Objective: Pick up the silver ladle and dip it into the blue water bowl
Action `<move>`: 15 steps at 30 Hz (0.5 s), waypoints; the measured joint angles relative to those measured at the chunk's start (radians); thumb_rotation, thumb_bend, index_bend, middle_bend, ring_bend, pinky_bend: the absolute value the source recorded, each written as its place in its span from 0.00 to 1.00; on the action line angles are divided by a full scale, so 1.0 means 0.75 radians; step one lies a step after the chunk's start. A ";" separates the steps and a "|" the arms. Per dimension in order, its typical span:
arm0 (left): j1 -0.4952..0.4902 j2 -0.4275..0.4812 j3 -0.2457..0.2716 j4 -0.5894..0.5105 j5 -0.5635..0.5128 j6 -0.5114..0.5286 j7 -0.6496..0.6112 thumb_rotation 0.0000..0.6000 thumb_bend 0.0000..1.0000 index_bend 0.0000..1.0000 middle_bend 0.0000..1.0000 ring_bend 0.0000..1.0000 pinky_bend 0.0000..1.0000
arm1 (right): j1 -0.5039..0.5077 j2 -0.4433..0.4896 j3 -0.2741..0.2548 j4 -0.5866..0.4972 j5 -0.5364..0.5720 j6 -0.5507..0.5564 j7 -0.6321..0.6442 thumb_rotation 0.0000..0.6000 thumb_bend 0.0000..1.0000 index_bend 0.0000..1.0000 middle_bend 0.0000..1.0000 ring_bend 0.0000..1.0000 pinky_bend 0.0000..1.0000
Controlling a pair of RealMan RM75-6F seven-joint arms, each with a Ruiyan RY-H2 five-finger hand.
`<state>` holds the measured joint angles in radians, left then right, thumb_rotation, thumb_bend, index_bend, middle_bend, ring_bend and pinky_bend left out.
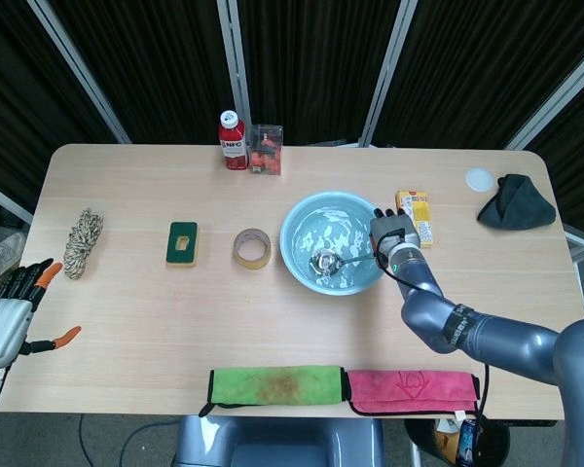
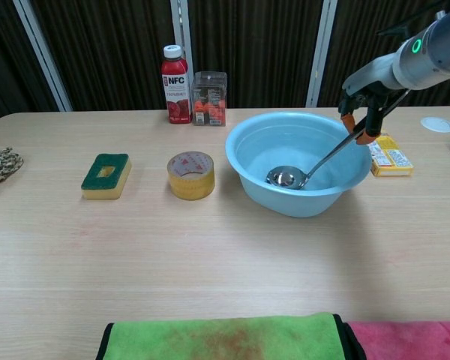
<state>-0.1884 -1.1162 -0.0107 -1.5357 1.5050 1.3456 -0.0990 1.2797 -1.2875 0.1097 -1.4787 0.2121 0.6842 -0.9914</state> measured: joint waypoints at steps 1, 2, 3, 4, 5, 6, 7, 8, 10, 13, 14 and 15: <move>0.000 0.000 0.002 -0.001 0.003 -0.001 0.001 0.62 0.19 0.00 0.00 0.00 0.00 | 0.002 0.020 -0.002 -0.008 0.004 -0.013 0.016 1.00 0.48 0.69 0.01 0.00 0.00; -0.001 0.000 0.004 -0.003 0.006 -0.001 0.002 0.62 0.19 0.00 0.00 0.00 0.00 | 0.003 0.035 -0.004 -0.014 0.007 -0.023 0.029 1.00 0.48 0.69 0.01 0.00 0.00; -0.001 -0.001 0.006 -0.004 0.009 -0.001 0.003 0.63 0.19 0.00 0.00 0.00 0.00 | 0.005 0.049 -0.006 -0.019 0.010 -0.033 0.042 1.00 0.48 0.69 0.01 0.00 0.00; -0.002 -0.001 0.008 -0.005 0.014 -0.002 0.006 0.63 0.19 0.00 0.00 0.00 0.00 | 0.006 0.067 -0.008 -0.024 0.014 -0.047 0.060 1.00 0.48 0.69 0.01 0.00 0.00; -0.002 -0.001 0.011 -0.007 0.018 -0.003 0.007 0.62 0.19 0.00 0.00 0.00 0.00 | 0.006 0.080 -0.009 -0.028 0.018 -0.058 0.075 1.00 0.48 0.69 0.01 0.00 0.00; -0.003 -0.001 0.013 -0.008 0.021 -0.004 0.008 0.62 0.19 0.00 0.00 0.00 0.00 | 0.007 0.094 -0.011 -0.031 0.021 -0.072 0.089 1.00 0.48 0.69 0.01 0.00 0.00; -0.003 -0.001 0.016 -0.010 0.025 -0.005 0.008 0.62 0.19 0.00 0.00 0.00 0.00 | 0.008 0.114 -0.015 -0.035 0.025 -0.090 0.108 1.00 0.48 0.69 0.01 0.00 0.00; -0.003 -0.002 0.017 -0.010 0.026 -0.004 0.010 0.62 0.19 0.00 0.00 0.00 0.00 | 0.010 0.129 -0.019 -0.038 0.027 -0.101 0.122 1.00 0.48 0.69 0.01 0.00 0.00; -0.003 -0.004 0.017 -0.011 0.026 -0.003 0.019 0.63 0.19 0.00 0.00 0.00 0.00 | 0.014 0.167 -0.030 -0.048 0.033 -0.118 0.150 1.00 0.48 0.70 0.01 0.00 0.00; -0.003 -0.009 0.017 -0.013 0.023 -0.003 0.030 0.63 0.19 0.00 0.00 0.00 0.00 | 0.025 0.226 -0.056 -0.073 0.046 -0.143 0.180 1.00 0.48 0.70 0.01 0.00 0.00; -0.003 -0.009 0.017 -0.014 0.024 -0.002 0.029 0.63 0.19 0.00 0.00 0.00 0.00 | 0.030 0.243 -0.066 -0.081 0.053 -0.152 0.192 1.00 0.48 0.70 0.01 0.00 0.00; -0.002 -0.009 0.017 -0.014 0.024 -0.001 0.030 0.63 0.19 0.00 0.00 0.00 0.00 | 0.036 0.259 -0.074 -0.088 0.061 -0.160 0.204 1.00 0.48 0.70 0.01 0.00 0.00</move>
<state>-0.1901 -1.1232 0.0020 -1.5462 1.5231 1.3449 -0.0765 1.3070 -1.0931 0.0543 -1.5444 0.2578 0.5642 -0.8384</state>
